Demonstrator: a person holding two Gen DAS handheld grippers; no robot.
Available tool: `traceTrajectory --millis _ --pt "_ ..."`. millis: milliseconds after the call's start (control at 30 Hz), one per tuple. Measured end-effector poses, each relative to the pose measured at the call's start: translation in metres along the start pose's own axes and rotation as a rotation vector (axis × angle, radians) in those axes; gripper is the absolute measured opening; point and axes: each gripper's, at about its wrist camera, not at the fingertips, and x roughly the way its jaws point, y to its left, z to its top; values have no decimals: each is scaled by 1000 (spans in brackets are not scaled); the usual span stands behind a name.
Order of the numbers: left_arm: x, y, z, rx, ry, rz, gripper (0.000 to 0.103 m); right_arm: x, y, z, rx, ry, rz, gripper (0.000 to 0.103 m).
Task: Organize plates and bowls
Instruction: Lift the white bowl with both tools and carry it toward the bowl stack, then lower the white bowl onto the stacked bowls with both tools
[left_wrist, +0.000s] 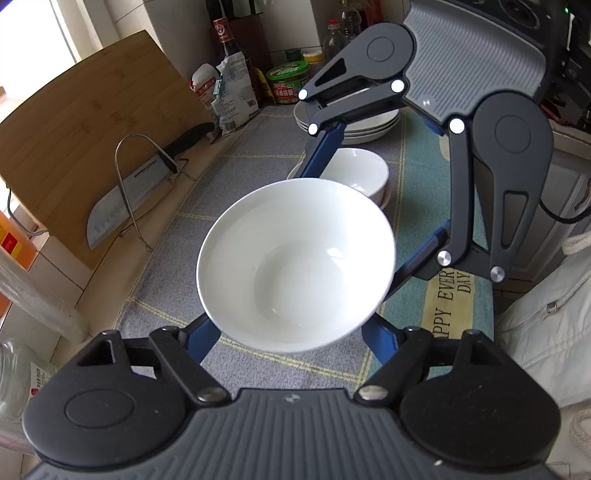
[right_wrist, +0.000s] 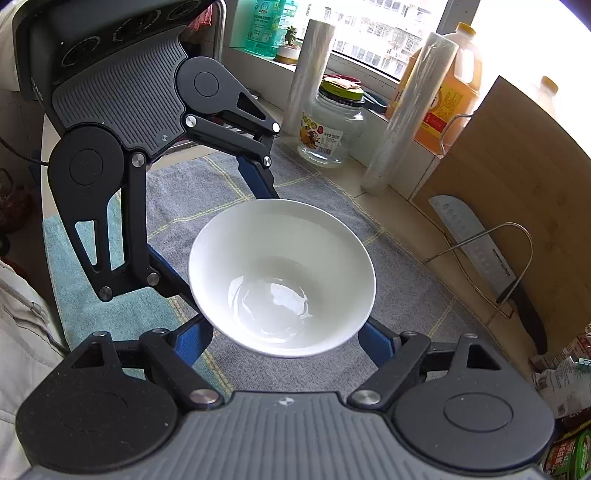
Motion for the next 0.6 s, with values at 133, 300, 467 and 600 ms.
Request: traceTrajectory --millis 133,300,467,600 --pt "14 -5 23 39 -23 -8 82 -14 -14 -16 23 7 -40 89" --pt "28 -12 51 87 -54 -26 82 -32 -31 -35 52 12 -93 89" --pt "45 -14 72 121 -68 -39 82 -42 -48 -51 80 19 -132 89" --pt "58 -14 84 127 -64 -52 82 -42 -60 -61 101 28 -139 89"
